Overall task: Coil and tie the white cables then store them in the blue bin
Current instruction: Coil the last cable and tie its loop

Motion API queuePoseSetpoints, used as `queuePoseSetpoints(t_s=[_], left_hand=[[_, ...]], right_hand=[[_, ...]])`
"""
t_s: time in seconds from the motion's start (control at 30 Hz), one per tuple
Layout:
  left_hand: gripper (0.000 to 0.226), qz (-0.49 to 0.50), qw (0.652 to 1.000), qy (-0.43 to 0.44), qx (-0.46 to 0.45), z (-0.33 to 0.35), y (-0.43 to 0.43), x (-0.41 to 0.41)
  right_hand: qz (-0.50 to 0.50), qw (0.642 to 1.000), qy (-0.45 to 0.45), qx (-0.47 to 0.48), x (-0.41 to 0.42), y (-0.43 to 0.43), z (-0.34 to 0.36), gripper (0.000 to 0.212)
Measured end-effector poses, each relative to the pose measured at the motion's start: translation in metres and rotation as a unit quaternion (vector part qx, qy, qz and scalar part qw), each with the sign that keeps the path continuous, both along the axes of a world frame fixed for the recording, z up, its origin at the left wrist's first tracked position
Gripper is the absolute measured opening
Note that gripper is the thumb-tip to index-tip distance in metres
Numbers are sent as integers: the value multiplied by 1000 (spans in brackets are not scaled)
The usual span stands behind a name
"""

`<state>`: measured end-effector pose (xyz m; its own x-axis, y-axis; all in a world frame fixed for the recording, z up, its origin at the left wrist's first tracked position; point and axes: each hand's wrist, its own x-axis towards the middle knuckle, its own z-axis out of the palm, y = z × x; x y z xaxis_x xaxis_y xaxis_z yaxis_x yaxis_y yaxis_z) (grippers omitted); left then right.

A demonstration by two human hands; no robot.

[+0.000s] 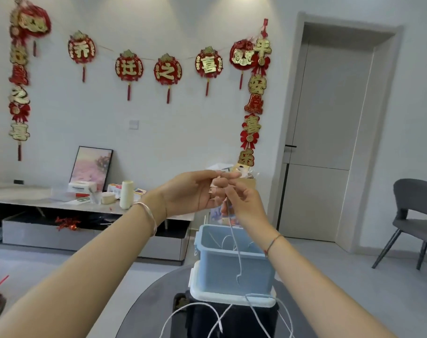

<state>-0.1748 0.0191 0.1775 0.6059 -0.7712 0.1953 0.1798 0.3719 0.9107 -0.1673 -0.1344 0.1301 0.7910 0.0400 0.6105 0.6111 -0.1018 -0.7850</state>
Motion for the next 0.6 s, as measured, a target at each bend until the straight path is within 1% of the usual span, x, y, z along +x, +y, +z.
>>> queuePoseSetpoints(t_s=[0.07,0.1,0.13,0.17,0.27,0.33,0.4,0.5,0.53,0.6], left_hand=[[28,-57,995,64,-54,8,-8,4],[23,-64,993,73,-61,11,-12,6],[21,-42,996,59,-54,13,-16,7],[22,-5,999,27,-44,15,-19,9],[32,95,991,-78,-60,24,-26,16],[36,136,981,-108,-89,30,-24,23],[40,170,973,-120,-95,33,-20,34],[43,236,960,-140,-58,25,-17,53],[43,260,952,-157,-40,20,-17,58],[45,314,923,-219,22,10,-17,64]], right_hand=[[-14,1000,-17,0,4,5,3,22],[-24,999,-23,1,6,6,4,21],[-27,999,-23,4,7,7,6,19],[-22,1000,-19,11,6,8,6,20],[22,998,55,0,5,11,-1,22],[48,992,103,-55,1,14,-13,21],[53,986,108,-116,-4,15,-22,24],[49,976,104,-187,-14,15,-28,22],[57,970,107,-213,-19,15,-27,22],[58,957,103,-264,-27,16,-23,21]])
